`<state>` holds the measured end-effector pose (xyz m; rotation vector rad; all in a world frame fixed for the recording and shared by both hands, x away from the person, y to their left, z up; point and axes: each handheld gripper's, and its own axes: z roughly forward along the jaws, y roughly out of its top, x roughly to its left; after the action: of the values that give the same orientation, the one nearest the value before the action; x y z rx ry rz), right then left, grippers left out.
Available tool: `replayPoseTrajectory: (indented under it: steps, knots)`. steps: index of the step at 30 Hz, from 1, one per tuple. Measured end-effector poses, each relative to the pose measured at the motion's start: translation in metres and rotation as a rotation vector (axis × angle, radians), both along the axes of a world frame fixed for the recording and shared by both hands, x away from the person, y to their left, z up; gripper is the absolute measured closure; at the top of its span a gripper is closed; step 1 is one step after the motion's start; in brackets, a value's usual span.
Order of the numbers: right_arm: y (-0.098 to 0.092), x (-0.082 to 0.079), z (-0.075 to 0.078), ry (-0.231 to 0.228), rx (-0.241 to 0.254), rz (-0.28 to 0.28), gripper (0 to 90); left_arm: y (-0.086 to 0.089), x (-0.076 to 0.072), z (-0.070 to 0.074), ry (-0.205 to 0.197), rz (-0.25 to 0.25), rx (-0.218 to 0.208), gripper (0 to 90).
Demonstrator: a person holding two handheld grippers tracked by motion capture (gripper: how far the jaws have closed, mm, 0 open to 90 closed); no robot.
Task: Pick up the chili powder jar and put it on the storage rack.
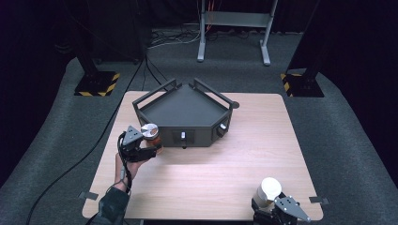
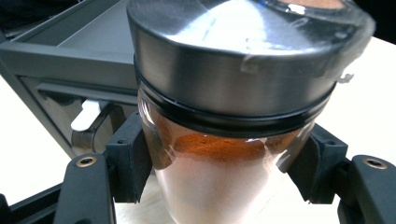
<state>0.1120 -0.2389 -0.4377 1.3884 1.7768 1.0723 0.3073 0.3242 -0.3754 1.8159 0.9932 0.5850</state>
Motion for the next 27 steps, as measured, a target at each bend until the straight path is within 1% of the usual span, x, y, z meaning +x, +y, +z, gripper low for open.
replayPoseTrajectory:
  steps: [5, 13, 27]
  knots:
    - [0.000, 0.000, 0.001, 0.000, -0.001, 0.002, 0.2, -0.001, 0.002, 0.004, -0.006, -0.008, 0.000, 31.5]
    - [-0.001, -0.001, 0.001, -0.004, -0.002, -0.002, 0.2, -0.002, 0.006, 0.008, -0.012, -0.015, -0.012, 31.6]
    - [-0.001, -0.002, 0.002, -0.007, -0.008, -0.007, 0.2, -0.001, 0.012, 0.017, -0.025, -0.023, -0.013, 31.6]
